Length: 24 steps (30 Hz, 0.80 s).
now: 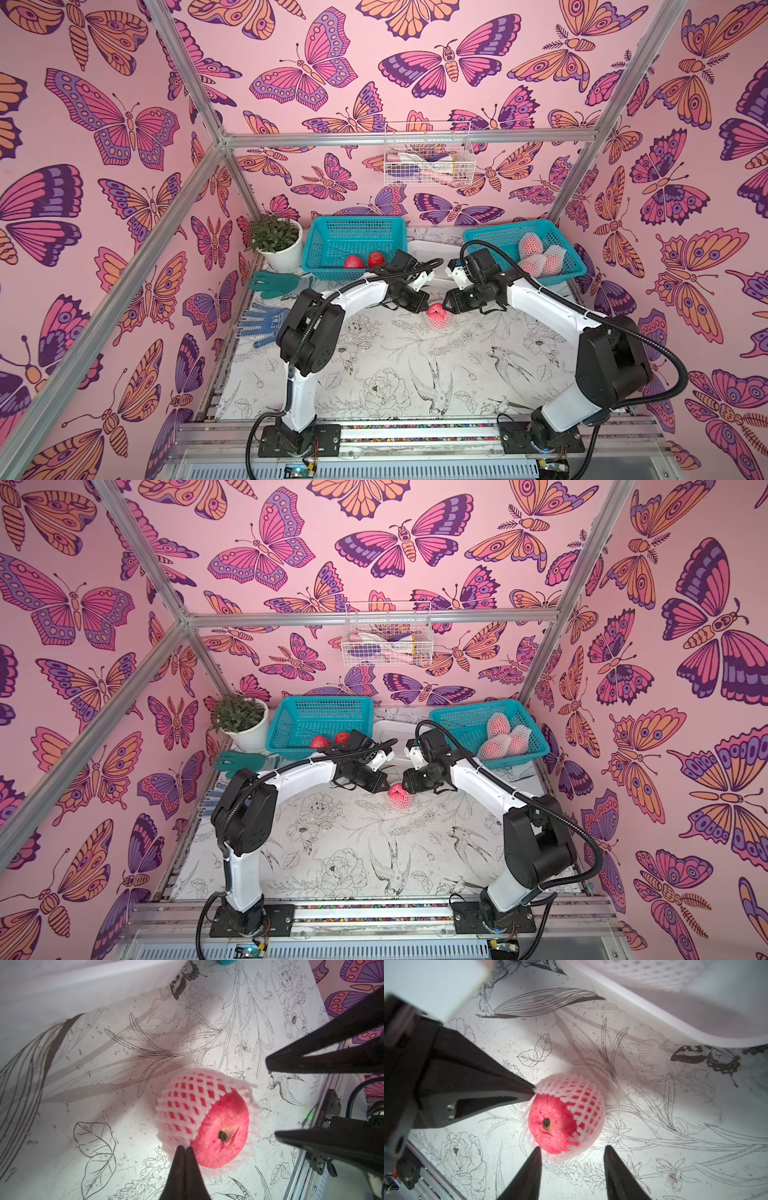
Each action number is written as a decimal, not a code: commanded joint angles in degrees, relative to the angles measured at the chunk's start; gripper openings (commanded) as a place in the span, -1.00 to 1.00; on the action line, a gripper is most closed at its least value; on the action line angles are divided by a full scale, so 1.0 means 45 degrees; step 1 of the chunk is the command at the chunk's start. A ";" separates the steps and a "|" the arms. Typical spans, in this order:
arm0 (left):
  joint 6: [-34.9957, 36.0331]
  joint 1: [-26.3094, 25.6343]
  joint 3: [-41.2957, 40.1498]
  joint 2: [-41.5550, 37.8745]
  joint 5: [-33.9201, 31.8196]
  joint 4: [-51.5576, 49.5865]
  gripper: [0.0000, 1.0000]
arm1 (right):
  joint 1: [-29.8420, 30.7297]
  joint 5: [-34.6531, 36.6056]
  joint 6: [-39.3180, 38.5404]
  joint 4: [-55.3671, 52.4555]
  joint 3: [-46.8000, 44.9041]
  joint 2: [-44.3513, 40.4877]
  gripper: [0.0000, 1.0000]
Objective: Remove foam nets from apples
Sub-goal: Remove the foam net from the apple.
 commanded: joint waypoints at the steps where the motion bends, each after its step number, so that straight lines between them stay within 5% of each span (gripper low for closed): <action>1: -0.0133 -0.0055 0.0285 0.0165 0.0255 -0.0268 -1.00 | -0.0010 -0.0364 -0.0491 0.0336 -0.0539 -0.0742 0.08; 7: -0.0359 -0.0137 0.0453 0.0063 0.0373 -0.0266 -1.00 | -0.0020 0.0003 -0.0780 0.0879 -0.1282 -0.1083 0.29; 14: -0.0516 -0.0144 0.0476 -0.0034 0.0485 -0.0266 -1.00 | -0.0012 -0.0459 -0.1158 0.2181 -0.2144 -0.1643 0.99; 24: -0.0727 -0.0133 0.0593 -0.0047 0.0649 -0.0261 -1.00 | 0.0350 -0.0669 -0.1769 0.2646 -0.1920 -0.0893 0.98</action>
